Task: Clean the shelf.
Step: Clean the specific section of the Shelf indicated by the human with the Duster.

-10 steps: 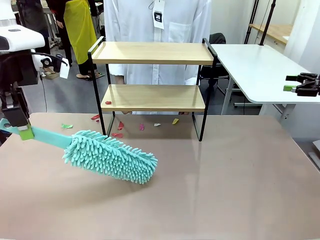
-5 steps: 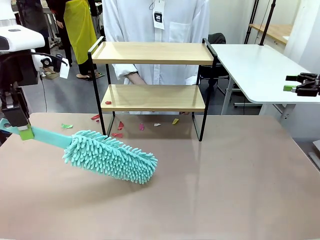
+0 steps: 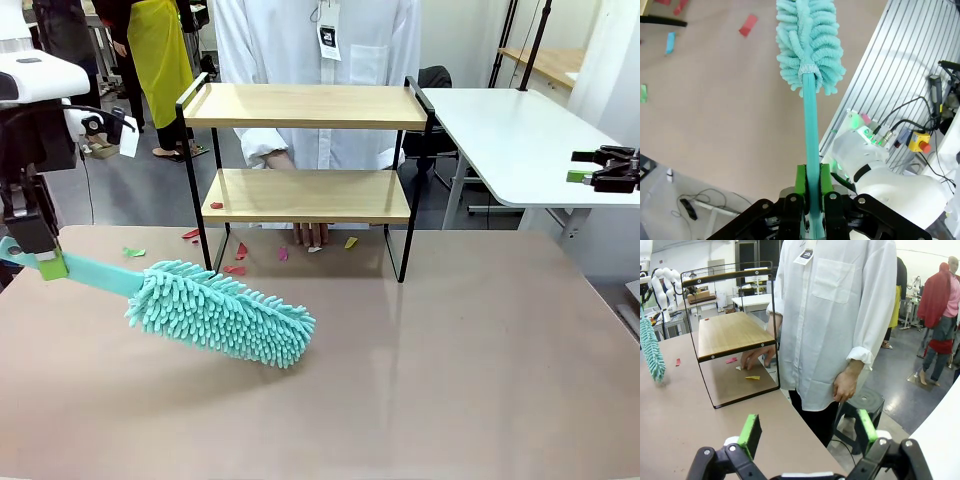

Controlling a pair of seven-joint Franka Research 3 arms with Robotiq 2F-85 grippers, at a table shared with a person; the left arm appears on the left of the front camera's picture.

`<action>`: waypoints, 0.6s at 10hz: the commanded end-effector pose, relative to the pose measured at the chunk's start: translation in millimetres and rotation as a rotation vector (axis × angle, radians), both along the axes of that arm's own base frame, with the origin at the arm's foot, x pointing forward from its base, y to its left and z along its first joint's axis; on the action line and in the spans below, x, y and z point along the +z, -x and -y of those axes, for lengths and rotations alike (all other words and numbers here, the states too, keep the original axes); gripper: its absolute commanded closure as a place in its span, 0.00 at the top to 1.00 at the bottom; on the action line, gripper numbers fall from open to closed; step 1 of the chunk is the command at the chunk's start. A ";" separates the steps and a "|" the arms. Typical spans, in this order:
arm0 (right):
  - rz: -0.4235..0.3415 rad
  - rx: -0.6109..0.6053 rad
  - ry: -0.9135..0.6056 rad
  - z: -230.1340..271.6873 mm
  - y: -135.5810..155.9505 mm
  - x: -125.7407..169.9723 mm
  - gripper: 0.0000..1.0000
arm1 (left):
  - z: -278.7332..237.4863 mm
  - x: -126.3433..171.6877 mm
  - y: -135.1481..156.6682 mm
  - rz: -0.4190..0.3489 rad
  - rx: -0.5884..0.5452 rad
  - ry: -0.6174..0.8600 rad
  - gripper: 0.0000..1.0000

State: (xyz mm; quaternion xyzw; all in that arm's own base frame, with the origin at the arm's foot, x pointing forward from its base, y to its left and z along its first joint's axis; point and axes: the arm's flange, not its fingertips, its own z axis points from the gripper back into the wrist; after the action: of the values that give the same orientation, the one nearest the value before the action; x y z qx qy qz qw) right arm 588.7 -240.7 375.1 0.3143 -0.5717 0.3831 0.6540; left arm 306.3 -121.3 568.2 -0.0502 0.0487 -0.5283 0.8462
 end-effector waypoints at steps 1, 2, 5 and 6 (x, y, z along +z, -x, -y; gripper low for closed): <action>0.005 -0.001 0.006 -2.2 -1.2 3.9 1.00 | 0.4 3.4 -0.2 0.001 -0.005 0.006 0.13; 0.005 -0.001 0.006 -2.2 -1.2 3.9 1.00 | 0.4 3.4 -0.2 0.001 -0.005 0.006 0.13; 0.005 -0.001 0.006 -2.2 -1.2 3.9 1.00 | 0.4 3.4 -0.2 0.001 -0.005 0.006 0.13; 0.005 -0.001 0.006 -2.2 -1.2 3.9 1.00 | 0.4 3.4 -0.2 0.001 -0.005 0.006 0.13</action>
State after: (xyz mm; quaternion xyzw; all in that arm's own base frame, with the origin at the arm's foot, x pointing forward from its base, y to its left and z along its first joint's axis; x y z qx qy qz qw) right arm 588.7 -240.7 375.1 0.3143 -0.5717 0.3831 0.6540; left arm 306.3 -121.3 568.2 -0.0502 0.0487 -0.5283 0.8462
